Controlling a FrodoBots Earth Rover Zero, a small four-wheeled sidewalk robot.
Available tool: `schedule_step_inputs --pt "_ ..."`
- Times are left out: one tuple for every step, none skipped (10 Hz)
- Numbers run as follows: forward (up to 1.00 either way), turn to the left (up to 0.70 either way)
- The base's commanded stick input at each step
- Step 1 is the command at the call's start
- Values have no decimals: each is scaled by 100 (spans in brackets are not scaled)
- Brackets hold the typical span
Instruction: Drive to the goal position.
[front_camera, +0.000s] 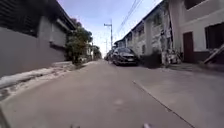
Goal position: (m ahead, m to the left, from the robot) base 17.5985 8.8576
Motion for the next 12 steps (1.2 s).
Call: schedule_step_inputs --pt "100 2" --pt "100 2" --pt "100 2" --pt "100 2" --pt "100 2" --pt "100 2" --pt "100 2" --pt "100 2" --pt "100 2" --pt "100 2" --pt "100 2" --pt "100 2"
